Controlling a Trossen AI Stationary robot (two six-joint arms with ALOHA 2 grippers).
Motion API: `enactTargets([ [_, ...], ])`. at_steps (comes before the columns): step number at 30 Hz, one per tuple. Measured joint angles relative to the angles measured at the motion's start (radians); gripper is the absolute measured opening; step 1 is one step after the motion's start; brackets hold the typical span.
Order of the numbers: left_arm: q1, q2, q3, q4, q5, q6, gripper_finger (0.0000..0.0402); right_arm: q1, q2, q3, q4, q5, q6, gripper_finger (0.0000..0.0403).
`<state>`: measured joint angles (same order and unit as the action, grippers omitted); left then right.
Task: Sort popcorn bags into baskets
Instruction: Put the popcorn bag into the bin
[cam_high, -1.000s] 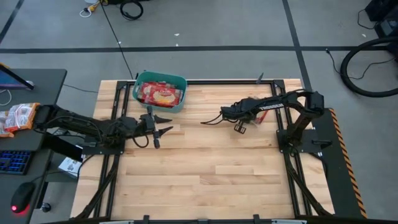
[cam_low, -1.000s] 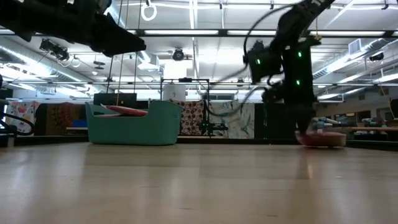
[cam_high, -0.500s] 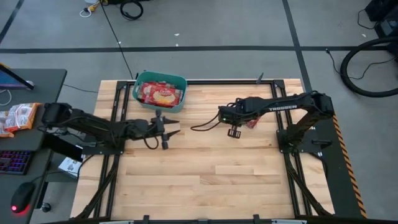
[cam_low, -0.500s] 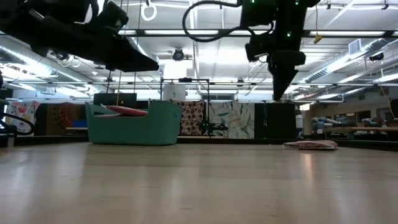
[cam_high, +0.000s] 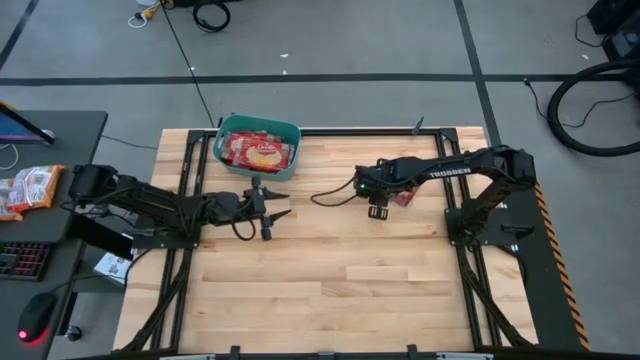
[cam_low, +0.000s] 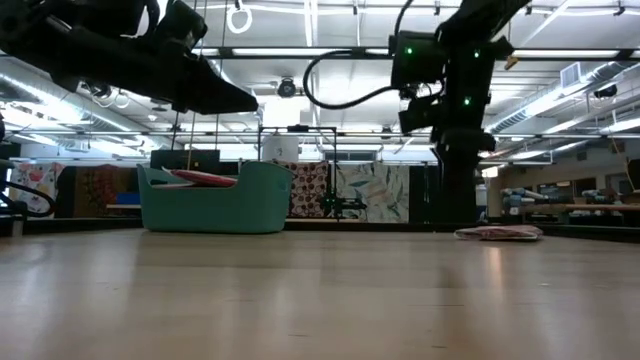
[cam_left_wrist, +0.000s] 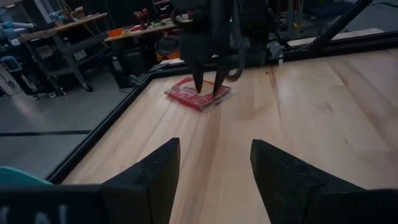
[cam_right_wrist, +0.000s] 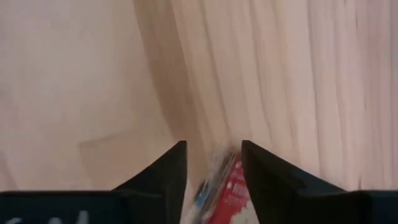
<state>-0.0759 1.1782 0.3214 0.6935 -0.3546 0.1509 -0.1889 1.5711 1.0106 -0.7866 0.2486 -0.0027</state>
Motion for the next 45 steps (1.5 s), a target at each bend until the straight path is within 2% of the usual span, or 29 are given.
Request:
enactTargets([
  [7,0.000,0.000,0.000,0.018,0.000,0.000,0.0199,-0.060,0.030,-0.033,0.062,-0.017,0.000,0.0186],
  [11,0.000,0.000,0.000,0.033,0.000,0.001,0.0199,-0.077,0.104,-0.017,0.054,0.007,0.029,0.0186],
  [16,0.000,0.000,0.000,0.035,0.000,0.002,0.0199,-0.068,0.187,0.043,0.008,0.087,0.113,0.0186],
  [22,0.000,0.000,0.000,0.033,0.000,0.002,0.0199,-0.068,0.254,0.055,-0.048,0.094,0.235,0.0186],
  [29,0.000,0.000,0.000,0.029,0.000,0.001,0.0199,-0.051,0.288,0.062,-0.113,0.161,0.386,0.0185],
  [35,0.000,0.000,0.000,0.028,0.000,0.001,0.0199,-0.036,0.290,0.052,-0.195,0.206,0.410,0.0184],
  [40,0.000,0.000,0.000,0.026,0.000,0.000,0.0199,-0.043,0.294,0.051,-0.239,0.200,0.397,0.0157],
  [45,0.000,0.000,0.000,0.026,0.000,0.000,0.0199,-0.052,0.294,0.029,-0.225,0.191,0.372,0.0098],
])
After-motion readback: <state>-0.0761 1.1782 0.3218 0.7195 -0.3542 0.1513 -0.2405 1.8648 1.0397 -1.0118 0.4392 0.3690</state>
